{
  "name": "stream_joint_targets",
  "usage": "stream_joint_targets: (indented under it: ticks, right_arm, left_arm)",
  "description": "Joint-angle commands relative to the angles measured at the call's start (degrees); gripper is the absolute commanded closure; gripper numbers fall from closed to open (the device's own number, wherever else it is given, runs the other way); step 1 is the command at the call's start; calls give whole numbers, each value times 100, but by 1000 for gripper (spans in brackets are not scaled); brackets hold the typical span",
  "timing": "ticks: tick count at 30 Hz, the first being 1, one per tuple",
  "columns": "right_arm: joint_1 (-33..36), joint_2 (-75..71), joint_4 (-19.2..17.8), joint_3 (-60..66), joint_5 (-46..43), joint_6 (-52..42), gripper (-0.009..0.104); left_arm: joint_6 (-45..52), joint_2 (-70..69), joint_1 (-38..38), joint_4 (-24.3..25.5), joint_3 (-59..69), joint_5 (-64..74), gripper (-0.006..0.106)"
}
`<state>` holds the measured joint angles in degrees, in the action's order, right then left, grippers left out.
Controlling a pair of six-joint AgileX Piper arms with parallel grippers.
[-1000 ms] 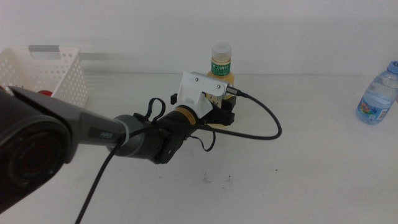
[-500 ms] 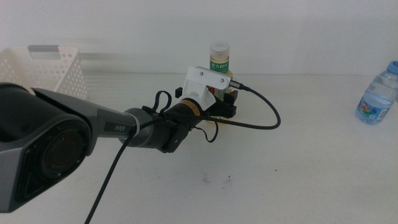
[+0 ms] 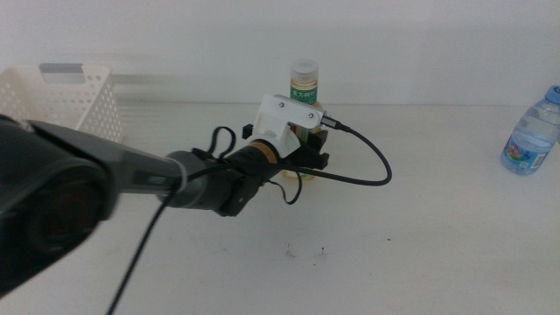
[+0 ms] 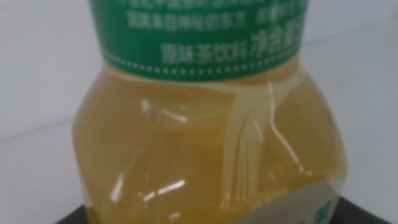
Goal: Use arms to grab the bottles and put them into the dustbin to the left of the table.
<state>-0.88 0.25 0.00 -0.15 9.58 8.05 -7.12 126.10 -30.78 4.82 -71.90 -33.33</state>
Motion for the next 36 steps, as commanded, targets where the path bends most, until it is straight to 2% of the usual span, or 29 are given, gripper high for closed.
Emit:
stream_joint_targets:
  ticks: [1,4,7,15,16,20,22,28,32,36]
  right_arm:
    - [-36,-25,-43,15,-47,-32,4]
    - [-36,-25,-43,15,-47,-32,4]
    - [-36,-25,-43,15,-47,-32,4]
    - [-36,-25,-43,15,-47,-32,4]
    - [-36,-25,-43,15,-47,-32,4]
    - [-36,-25,-43,15,-47,-32,4]
    - [-36,-25,-43,15,-47,-32,4]
    - [-36,-25,-43,15,-47,-32,4]
    - [-36,-25,-43,15,-47,-32,4]
    - [-36,-25,-43,15,-47,-32,4]
  left_arm:
    - [-84,-584,46,-65,374,-13,94]
    - [-84,-1449,46,-309,923,462,102]
    - [-84,-2278,46,-267,1120,1837,102]
    - [157,-3287,172,-188,258,5052,102]
    - [383,-3299,283,-428,61,5579,102]
    - [2170,-3284,1184,-1895,-844,7314,102]
    - [2495,-3284,1638,-2175,-1343,7940,102]
    - [2942,-3107,2946,-2169,-2793,9729,102]
    - [2942,-2733,3748,-2107,-3477,10329,102]
    - [2942,-2427,4465,-2143,-3653,10329,102]
